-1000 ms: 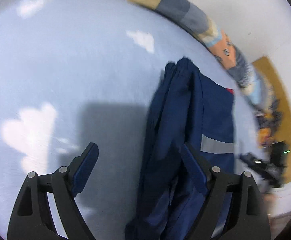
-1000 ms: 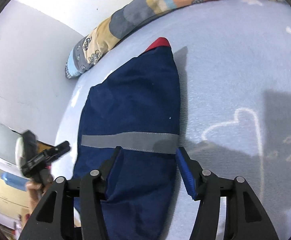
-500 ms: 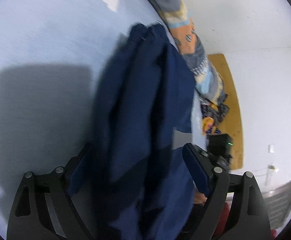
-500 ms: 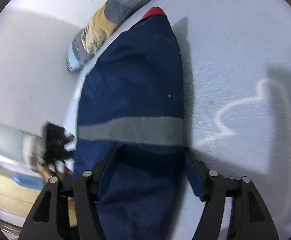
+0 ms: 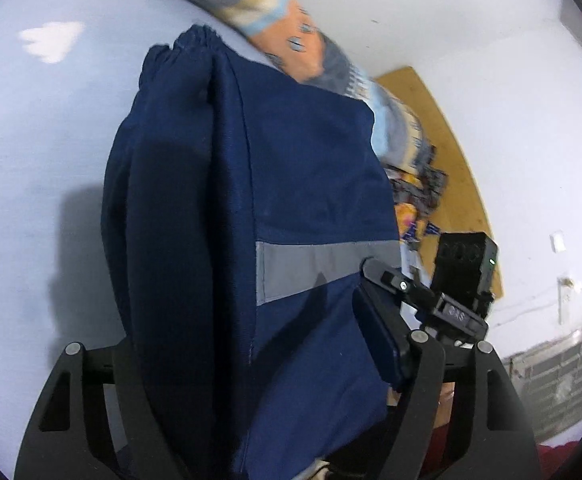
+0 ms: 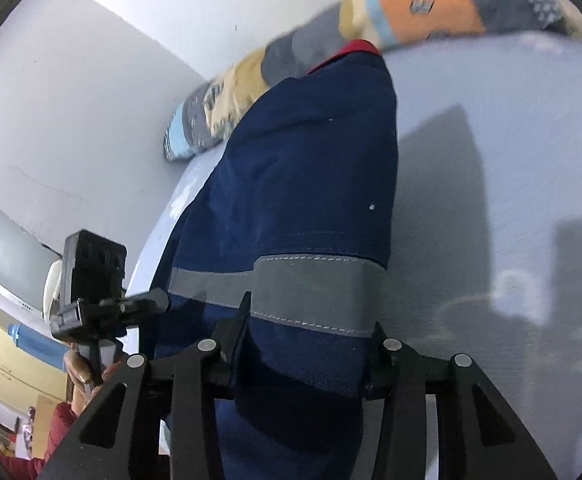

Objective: Fold large clothes
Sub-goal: 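Lower the folded shirt onto the bed and open both grippers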

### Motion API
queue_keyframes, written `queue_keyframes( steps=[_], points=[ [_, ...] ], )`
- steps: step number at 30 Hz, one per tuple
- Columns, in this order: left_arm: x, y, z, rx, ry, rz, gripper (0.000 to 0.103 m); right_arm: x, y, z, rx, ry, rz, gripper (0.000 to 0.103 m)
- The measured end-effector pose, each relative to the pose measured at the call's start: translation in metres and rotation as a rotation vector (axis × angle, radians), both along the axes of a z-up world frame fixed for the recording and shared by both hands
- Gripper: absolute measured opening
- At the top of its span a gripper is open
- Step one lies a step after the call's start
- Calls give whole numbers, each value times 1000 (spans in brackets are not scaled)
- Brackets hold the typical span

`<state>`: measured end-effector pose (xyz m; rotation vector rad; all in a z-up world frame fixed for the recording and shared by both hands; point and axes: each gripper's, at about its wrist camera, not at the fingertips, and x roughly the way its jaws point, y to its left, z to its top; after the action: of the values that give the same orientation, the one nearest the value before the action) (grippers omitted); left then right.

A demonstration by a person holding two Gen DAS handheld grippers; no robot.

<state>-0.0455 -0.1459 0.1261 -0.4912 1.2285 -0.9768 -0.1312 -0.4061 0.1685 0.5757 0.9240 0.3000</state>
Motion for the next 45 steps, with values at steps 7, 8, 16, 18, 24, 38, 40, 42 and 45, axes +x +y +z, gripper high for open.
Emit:
queue_keyframes(
  steps=[7,8,16,18,24,38,40,42,45],
  points=[
    [-20,-76,-18,206,-41,-86,76,-29,-84,-4,-6,71,-110,54],
    [-20,-82,-21,310,-88,-65,76,-27,-92,-13,-23,110,-147,62],
    [-50,-75,23,713,-568,97,75,-46,-117,3,-227,166,-297,63],
    [-73,-69,33,658,-602,67,75,-54,-96,21,-299,80,-247,62],
    [-158,-77,22,631,-643,-21,75,-89,-32,28,-407,16,-145,37],
    [-157,-33,7,690,-475,267,87,-160,-26,-4,-359,68,-231,44],
    [-176,-29,21,679,-566,338,87,-180,-26,12,-373,-3,-264,45],
    [-202,-32,34,674,-683,414,87,-199,-24,21,-391,-44,-290,48],
    [-228,-48,38,692,-817,406,87,-215,-13,20,-427,-35,-303,51]
  ],
)
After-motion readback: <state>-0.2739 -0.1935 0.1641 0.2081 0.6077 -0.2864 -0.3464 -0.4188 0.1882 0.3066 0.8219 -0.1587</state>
